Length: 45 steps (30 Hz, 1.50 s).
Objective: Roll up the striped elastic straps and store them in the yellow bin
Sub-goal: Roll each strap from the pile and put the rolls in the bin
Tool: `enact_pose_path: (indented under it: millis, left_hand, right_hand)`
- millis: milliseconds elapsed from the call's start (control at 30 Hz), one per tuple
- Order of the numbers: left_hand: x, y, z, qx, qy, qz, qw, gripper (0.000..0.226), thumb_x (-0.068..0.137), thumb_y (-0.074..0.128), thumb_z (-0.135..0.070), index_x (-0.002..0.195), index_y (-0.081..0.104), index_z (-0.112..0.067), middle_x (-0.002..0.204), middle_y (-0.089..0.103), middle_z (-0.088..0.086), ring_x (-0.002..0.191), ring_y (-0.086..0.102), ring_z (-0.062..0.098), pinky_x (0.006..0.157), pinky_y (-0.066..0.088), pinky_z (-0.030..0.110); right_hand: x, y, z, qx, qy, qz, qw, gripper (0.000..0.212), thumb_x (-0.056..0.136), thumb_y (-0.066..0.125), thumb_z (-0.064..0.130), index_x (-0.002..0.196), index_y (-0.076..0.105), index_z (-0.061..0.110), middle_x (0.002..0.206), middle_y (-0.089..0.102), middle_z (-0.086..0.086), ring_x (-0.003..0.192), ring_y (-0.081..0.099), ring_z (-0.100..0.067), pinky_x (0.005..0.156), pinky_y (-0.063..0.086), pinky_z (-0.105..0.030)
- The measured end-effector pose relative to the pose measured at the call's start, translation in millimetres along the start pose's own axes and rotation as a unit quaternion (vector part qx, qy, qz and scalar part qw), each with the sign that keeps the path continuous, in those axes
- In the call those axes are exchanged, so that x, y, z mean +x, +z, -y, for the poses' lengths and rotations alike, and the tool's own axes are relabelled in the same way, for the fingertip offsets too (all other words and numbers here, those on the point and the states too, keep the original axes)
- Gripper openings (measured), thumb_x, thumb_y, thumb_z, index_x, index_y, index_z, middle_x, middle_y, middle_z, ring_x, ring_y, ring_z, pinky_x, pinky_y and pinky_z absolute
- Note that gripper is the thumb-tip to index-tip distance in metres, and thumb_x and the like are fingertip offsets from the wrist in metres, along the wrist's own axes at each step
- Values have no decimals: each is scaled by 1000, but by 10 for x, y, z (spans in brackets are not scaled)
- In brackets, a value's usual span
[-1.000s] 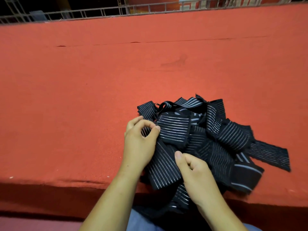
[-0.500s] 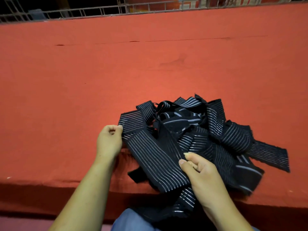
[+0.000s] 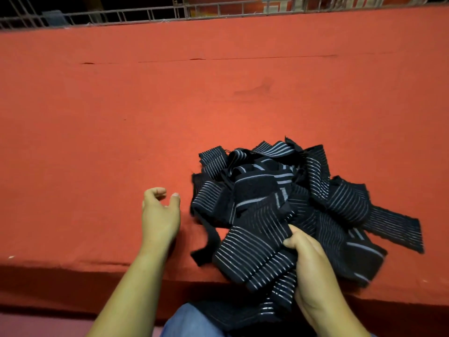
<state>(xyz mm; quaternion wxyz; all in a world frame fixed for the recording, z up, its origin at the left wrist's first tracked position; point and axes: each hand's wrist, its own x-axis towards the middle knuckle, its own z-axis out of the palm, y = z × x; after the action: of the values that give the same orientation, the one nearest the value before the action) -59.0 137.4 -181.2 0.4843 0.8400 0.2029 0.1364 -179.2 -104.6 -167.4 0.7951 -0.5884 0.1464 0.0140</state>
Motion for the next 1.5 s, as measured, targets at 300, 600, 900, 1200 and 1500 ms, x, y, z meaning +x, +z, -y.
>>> enact_pose_path:
  millis: [300,600,900,1200,1500]
  left_hand:
    - [-1140,-188,-440,-78,64,306,947,16,97,65,-37,110,69,-29,97,75,-12,86,68,-2,78,52,19]
    - [-1253,-24,-483,-29,135,304,943,53,99,62,-45,148,43,-49,136,53,-33,132,45,-8,113,38,21]
    - [-1177,33,-477,-75,178,259,947,29,82,62,-54,109,66,-43,111,58,-19,116,57,7,105,47,39]
    - [-1239,-285,-521,-178,180,265,931,5,89,67,-25,92,67,-29,86,69,-10,82,63,3,76,49,23]
    - [-1275,-352,-537,-217,177,260,924,8,91,65,-20,95,68,-26,92,70,-3,89,64,8,81,51,22]
  right_hand:
    - [-96,117,70,-77,-50,5,996,13,97,69,20,93,80,15,95,81,-12,95,77,-27,90,59,-48]
    - [-163,123,85,-116,-75,31,990,28,89,63,-12,90,78,11,85,73,-24,77,65,-23,73,57,-44]
    - [-105,96,39,-156,-98,30,982,21,86,67,-5,91,73,15,78,69,-9,73,59,-19,71,52,-43]
    - [-10,114,-14,-230,-38,28,972,65,82,87,27,137,59,45,99,79,1,91,67,5,91,56,-22]
    - [-7,201,0,-217,-22,37,975,48,75,67,62,123,68,55,109,65,-36,80,60,-19,96,52,-65]
